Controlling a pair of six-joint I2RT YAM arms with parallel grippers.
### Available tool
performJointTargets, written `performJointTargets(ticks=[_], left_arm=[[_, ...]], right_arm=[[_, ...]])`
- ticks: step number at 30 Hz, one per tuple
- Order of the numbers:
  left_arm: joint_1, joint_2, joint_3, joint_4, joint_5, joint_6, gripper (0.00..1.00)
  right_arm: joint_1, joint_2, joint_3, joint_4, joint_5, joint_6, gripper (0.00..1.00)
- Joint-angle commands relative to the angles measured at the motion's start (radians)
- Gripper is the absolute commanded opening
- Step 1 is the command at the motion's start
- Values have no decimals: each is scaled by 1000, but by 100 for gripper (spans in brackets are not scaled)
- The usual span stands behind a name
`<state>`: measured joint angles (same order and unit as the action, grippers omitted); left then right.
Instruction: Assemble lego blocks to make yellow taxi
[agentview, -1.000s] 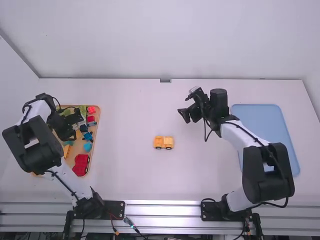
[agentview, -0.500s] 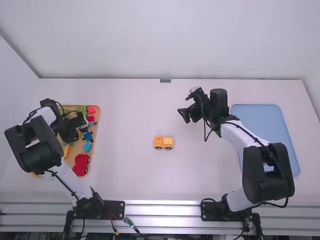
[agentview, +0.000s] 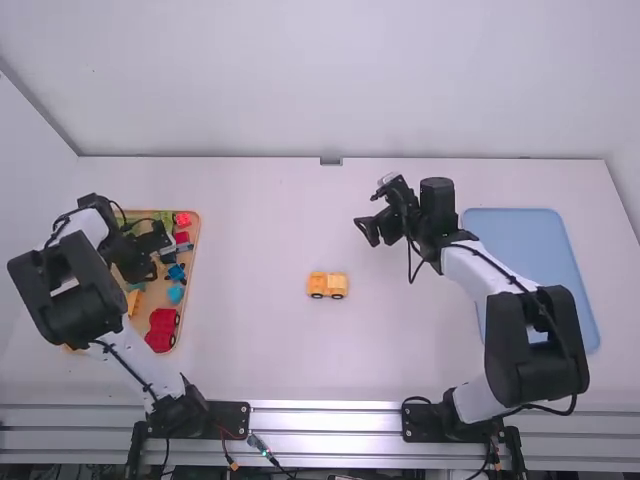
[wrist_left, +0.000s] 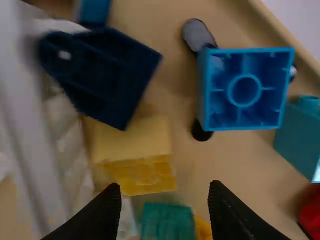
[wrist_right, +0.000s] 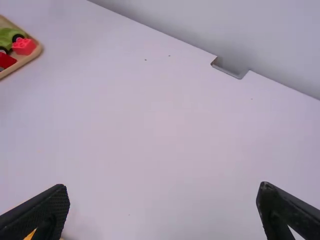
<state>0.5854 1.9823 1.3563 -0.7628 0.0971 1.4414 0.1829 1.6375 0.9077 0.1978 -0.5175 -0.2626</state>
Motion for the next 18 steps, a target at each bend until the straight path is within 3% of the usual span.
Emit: performJointTargets(ticks=[1,18], left_arm=[[-2,1,14,-6,50,34,52],[8,1,-66,75,33,5,49]], right_arm=[[2,-11,29,-5,-9,5,99],[1,-11,29,-26,-9,5,99]])
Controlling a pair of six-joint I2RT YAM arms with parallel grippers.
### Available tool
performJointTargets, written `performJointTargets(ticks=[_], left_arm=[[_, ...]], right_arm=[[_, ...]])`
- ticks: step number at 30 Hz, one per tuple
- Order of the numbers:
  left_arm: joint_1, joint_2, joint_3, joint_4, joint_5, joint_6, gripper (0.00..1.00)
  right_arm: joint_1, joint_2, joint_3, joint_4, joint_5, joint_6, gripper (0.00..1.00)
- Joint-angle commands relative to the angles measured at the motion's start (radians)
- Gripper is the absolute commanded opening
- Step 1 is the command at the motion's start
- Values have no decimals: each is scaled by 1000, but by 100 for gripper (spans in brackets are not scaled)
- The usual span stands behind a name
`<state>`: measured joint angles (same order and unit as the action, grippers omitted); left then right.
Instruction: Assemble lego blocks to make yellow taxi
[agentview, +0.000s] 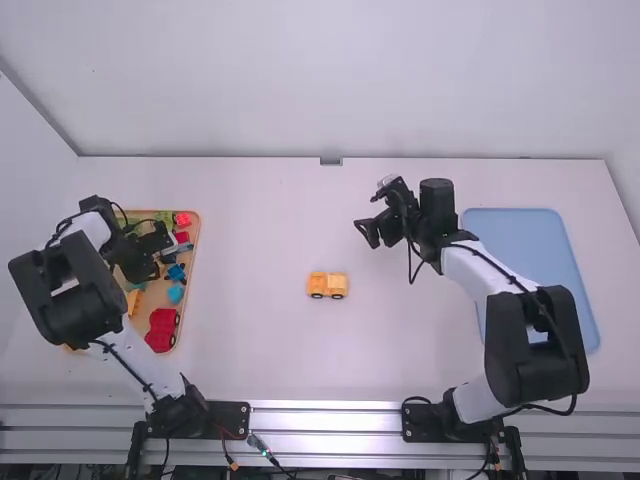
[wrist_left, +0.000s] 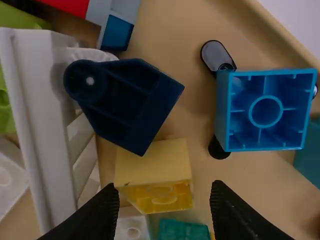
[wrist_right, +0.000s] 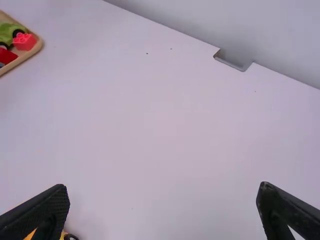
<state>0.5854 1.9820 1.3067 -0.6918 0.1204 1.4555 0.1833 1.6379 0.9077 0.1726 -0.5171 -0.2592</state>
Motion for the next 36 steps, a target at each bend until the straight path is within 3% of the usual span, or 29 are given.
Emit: performJointTargets(ticks=[1,16,24,27,31,36], left_arm=[[14,2,-22,16,6,-17,49],[61,2,-110,121,105,7,46],[62,2,-122,145,101,0,24],[66,2,-122,143,101,0,20],[61,0,-120,143,100,0,23],[51,-15,-15,18,105,-112,29]], right_arm=[[1,-11,29,-1,-9,1,99],[2,-11,29,2,-15,2,99],[1,-11,29,3,-32,1,99],[1,-11,29,3,-33,1,99],[1,-11,29,4,-36,2,99],[6,-11,29,8,-36,1,99]])
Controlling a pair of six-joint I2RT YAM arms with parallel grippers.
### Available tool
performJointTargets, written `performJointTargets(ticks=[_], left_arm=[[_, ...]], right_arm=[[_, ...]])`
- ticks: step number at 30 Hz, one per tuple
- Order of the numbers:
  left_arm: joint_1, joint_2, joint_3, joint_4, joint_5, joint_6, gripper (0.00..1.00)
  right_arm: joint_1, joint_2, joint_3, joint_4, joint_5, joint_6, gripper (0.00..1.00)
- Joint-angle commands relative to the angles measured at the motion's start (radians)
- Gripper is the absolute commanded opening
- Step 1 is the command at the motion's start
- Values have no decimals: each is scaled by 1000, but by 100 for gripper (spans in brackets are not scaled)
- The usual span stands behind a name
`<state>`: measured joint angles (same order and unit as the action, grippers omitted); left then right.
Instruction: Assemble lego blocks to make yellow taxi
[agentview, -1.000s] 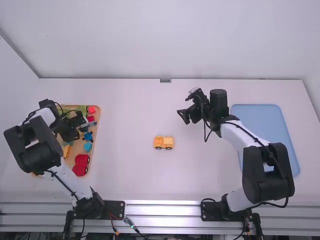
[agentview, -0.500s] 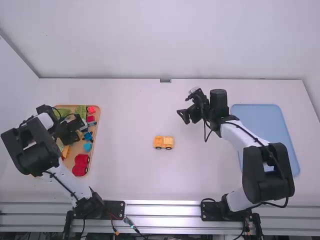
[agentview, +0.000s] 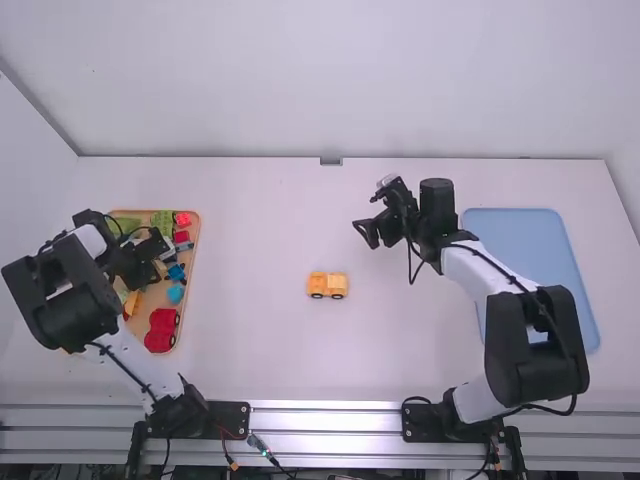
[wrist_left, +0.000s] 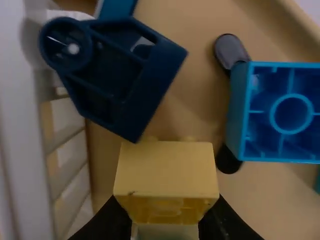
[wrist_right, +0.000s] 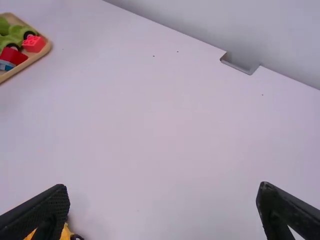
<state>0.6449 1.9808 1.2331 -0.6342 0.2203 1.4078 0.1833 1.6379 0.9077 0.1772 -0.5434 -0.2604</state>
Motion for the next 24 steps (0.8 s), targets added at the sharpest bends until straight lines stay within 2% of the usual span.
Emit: performJointTargets(ticks=[1,4,7,9,11,16,24], left_arm=[[-10,-16,68,-52,7,-69,29],[-26,-32,155,-169,68,-95,32],[-53,-58,248,-309,163,-75,29],[-71,-71,277,-346,202,-76,26],[-100,-85,303,-372,247,-77,21],[-189,-116,312,-376,381,-40,18],[-387,-142,312,-377,587,75,18]], right_arm=[[9,-11,29,4,-10,2,99],[25,-11,29,12,-9,2,99],[48,-11,29,29,-10,-2,99],[60,-11,29,40,-10,-1,99],[79,-11,29,53,-10,-1,99],[125,-9,29,108,-38,-2,99],[123,-9,29,204,-269,-62,99]])
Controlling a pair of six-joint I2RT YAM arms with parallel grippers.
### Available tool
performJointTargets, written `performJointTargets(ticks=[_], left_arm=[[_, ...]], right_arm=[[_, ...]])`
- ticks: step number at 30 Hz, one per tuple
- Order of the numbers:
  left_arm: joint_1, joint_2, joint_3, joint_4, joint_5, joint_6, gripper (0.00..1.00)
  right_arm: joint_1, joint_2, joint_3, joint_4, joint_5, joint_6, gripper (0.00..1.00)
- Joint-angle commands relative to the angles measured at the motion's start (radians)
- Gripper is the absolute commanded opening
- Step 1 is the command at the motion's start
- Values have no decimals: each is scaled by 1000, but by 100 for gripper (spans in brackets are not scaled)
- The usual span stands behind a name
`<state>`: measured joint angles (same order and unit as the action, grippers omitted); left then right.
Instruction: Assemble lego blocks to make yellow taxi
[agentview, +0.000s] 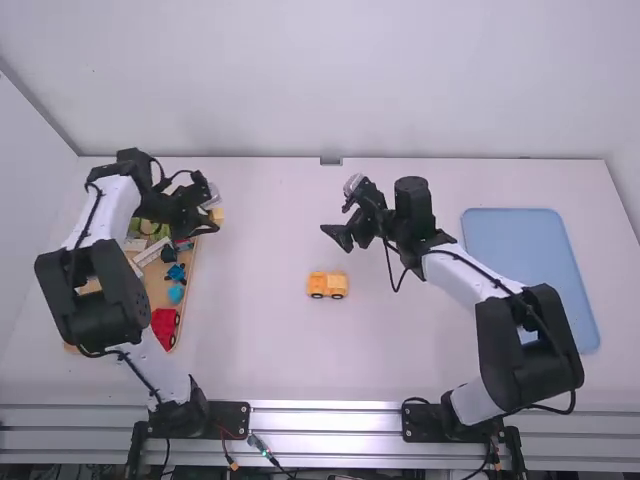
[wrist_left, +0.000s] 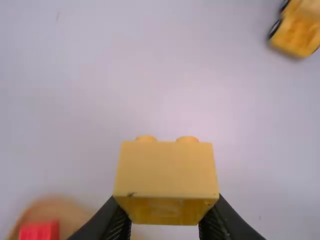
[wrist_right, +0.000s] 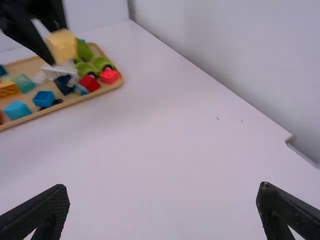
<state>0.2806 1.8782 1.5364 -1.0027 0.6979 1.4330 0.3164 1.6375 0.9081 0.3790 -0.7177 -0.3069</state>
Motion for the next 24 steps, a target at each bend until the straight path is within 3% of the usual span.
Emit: performJointTargets(ticks=[1,6,13,24], left_arm=[[-71,-40,9,6,154,59,18],[-201,-40,9,79,263,-56,15],[-363,-40,7,95,368,-76,4],[-451,-40,-21,92,496,-19,2]], right_arm=[[-19,-9,29,22,-162,-16,99],[-29,-8,29,36,-311,-95,95],[-22,-8,28,29,-383,-131,91],[-50,-8,28,37,-513,-125,81]])
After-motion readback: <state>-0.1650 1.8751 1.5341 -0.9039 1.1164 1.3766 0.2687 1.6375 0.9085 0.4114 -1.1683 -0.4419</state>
